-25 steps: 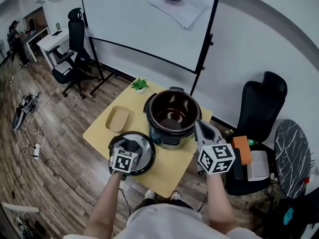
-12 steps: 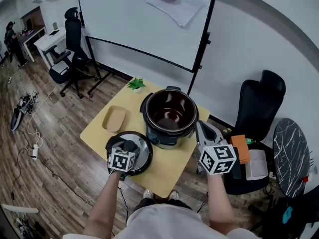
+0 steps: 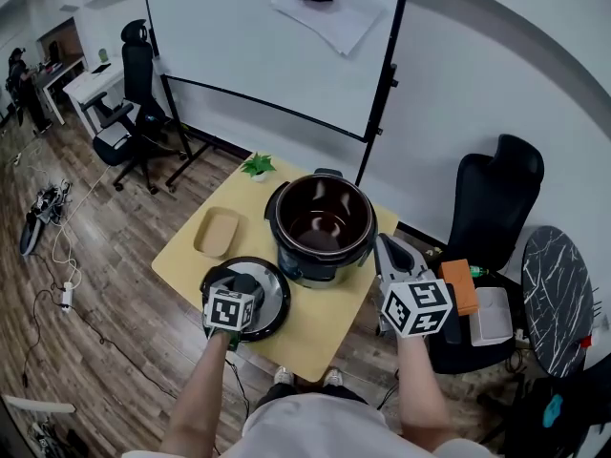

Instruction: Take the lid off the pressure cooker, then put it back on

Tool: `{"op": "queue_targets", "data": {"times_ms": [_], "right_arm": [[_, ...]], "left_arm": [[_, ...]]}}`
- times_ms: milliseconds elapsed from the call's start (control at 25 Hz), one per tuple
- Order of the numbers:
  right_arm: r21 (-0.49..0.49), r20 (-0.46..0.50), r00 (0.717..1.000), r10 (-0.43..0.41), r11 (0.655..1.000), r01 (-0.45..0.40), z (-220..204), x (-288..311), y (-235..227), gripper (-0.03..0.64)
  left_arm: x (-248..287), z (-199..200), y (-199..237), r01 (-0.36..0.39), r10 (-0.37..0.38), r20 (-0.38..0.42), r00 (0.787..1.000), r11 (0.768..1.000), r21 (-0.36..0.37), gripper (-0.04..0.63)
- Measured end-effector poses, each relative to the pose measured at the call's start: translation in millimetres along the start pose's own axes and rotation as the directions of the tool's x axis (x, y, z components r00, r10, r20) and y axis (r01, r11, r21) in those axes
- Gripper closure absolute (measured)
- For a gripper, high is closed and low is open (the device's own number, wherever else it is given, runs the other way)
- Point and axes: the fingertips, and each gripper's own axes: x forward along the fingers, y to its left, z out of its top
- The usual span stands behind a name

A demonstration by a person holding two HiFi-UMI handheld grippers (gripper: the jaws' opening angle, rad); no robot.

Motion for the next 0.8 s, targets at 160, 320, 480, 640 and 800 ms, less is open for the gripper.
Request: {"op": "queue_targets", "data": {"times_ms": [160, 320, 480, 640, 800], "right_arm": [[0.007, 0.005, 1.0, 0.005, 1.0, -0.005, 0, 2, 1, 0.615], [0.015, 0.015, 1.0, 0.026, 1.0, -0.026, 1, 6, 7, 0.615], [0.019, 0.029, 0.998, 0.051, 0.998, -0.052, 6, 12, 15, 0.615], [0.018, 0.046, 0.996, 0.077, 0.997, -0.078, 11, 16, 24, 0.615], [0.005, 0.058, 0.994, 0.09, 0.996, -0.09, 17, 19, 27, 0.615]], "left_arm": [[-13, 6, -2, 0.015, -0.015, 0.013, 1.0, 0.999, -0.041, 0.317], [-35, 25, 1, -0.001, 0.001, 0.044, 0.999, 1.0, -0.009, 0.318], [-65, 59, 10, -0.033, 0.03, 0.103, 0.994, 0.999, 0.024, 0.318], [-101, 99, 18, -0.074, 0.064, 0.184, 0.981, 0.996, 0.047, 0.318], [-135, 142, 22, -0.096, 0.079, 0.271, 0.959, 0.994, 0.05, 0.318]]}}
